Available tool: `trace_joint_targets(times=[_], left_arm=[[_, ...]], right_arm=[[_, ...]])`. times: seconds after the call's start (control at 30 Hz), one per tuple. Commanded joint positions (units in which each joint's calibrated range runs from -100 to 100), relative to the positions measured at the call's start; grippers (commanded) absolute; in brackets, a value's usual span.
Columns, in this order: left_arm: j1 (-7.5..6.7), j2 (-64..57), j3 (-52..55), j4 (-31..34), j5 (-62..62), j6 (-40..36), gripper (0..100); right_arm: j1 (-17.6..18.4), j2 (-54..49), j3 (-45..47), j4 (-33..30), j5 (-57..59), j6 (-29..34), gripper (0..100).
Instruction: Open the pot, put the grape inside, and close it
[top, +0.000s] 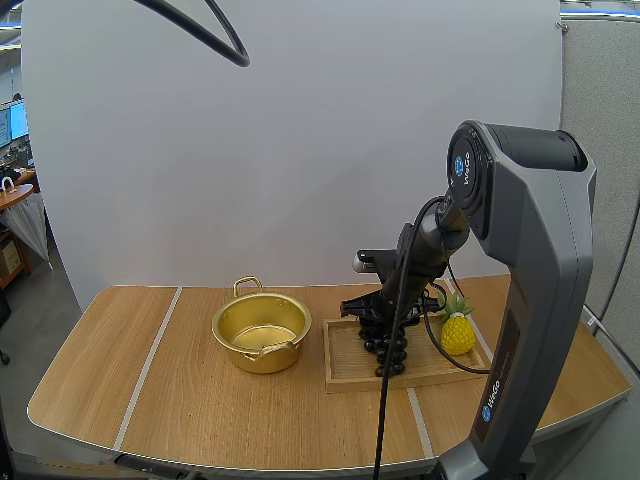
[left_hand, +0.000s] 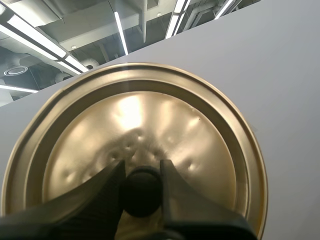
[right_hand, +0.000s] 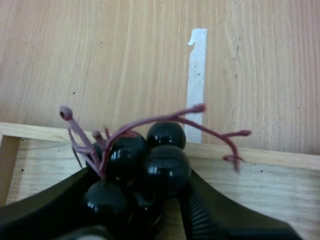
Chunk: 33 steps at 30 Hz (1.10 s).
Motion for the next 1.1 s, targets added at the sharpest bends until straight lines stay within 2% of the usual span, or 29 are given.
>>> trace_joint_targets(times=[0.0, 0.2, 0.63, 0.87, 1.07], left_arm=[[-0.12, -0.3, -0.3, 0.0, -2.0, -0.3, 0], [-0.12, -0.3, -0.3, 0.0, -2.0, -0.3, 0], [-0.12, -0.3, -0.3, 0.0, -2.0, -0.3, 0], [-0.12, -0.3, -0.3, 0.0, -2.0, -0.3, 0], [-0.12, -0.3, -0.3, 0.0, -2.0, -0.3, 0]], right_arm=[[-0.2, 1.0, 1.1, -3.2, 5.2, -0.9, 0], [-0.2, -4.3, 1.1, -2.5, 7.6, -0.9, 0], [0.3, -32.0, 0.1, -1.6, 19.7, -1.1, 0], [6.5, -36.4, -8.7, -0.2, 29.6, -2.2, 0], [13.5, -33.5, -15.5, 0.7, 30.0, -1.3, 0]])
